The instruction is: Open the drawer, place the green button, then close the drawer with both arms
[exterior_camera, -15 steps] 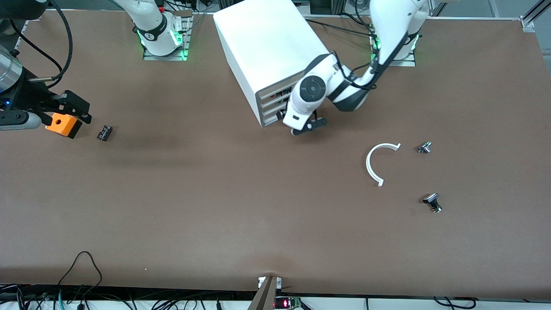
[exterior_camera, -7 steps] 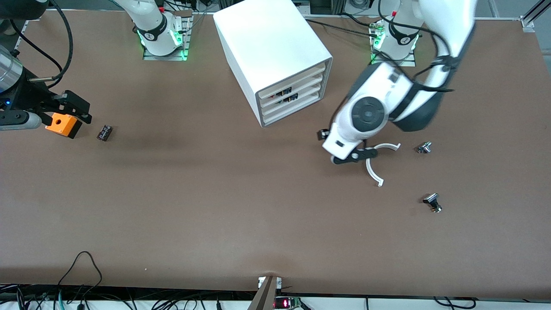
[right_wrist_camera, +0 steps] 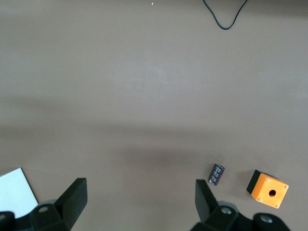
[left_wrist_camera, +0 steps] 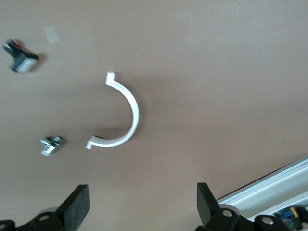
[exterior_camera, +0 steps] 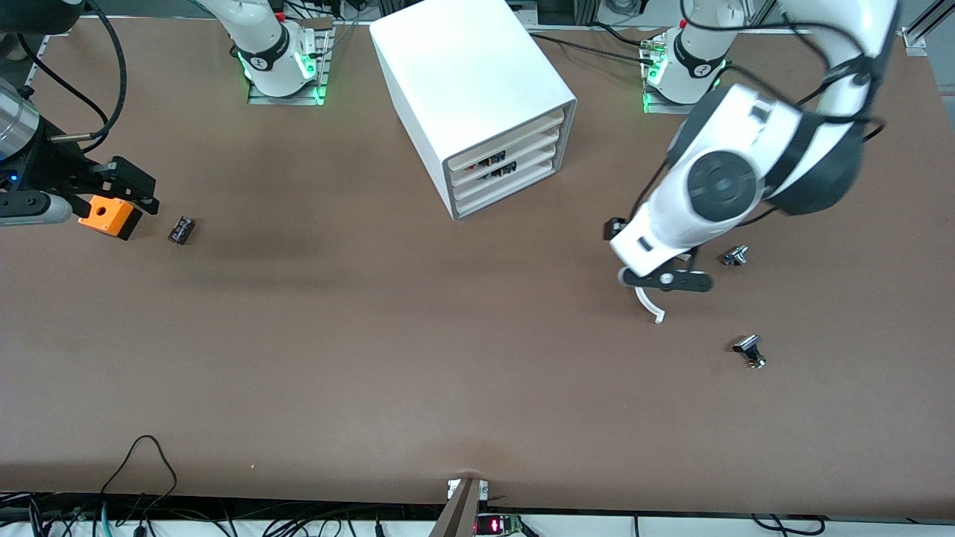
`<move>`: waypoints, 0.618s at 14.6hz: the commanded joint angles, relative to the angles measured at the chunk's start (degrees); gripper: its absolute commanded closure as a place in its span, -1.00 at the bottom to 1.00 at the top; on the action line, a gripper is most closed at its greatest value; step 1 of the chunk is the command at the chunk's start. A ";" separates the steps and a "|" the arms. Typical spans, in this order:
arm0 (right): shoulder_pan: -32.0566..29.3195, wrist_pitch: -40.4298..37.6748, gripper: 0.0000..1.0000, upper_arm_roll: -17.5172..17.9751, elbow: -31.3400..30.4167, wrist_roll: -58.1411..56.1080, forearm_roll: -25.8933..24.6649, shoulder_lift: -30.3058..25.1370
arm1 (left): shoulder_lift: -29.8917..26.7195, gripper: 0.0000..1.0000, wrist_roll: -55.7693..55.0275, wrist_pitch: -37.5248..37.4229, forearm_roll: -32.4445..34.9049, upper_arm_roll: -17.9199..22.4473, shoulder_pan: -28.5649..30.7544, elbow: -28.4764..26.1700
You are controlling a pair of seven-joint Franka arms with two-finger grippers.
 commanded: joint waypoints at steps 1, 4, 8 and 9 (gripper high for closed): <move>-0.18 0.05 -0.99 0.44 0.21 -0.26 -0.94 -0.22 | -4.42 -0.97 8.74 -0.90 0.64 0.92 2.81 -0.86; -0.27 0.13 -0.98 0.35 0.21 -0.17 -0.94 -0.22 | -9.43 -0.97 16.48 -0.64 -3.20 7.94 2.29 -2.09; -0.27 0.13 -0.99 0.35 0.21 -0.17 -0.94 -0.22 | -17.25 -0.98 26.77 0.76 -6.74 18.06 -0.95 -8.06; -0.27 0.13 -0.98 0.35 0.21 -0.17 -0.94 -0.22 | -19.53 -0.98 27.31 0.94 -6.65 19.81 -2.09 -10.25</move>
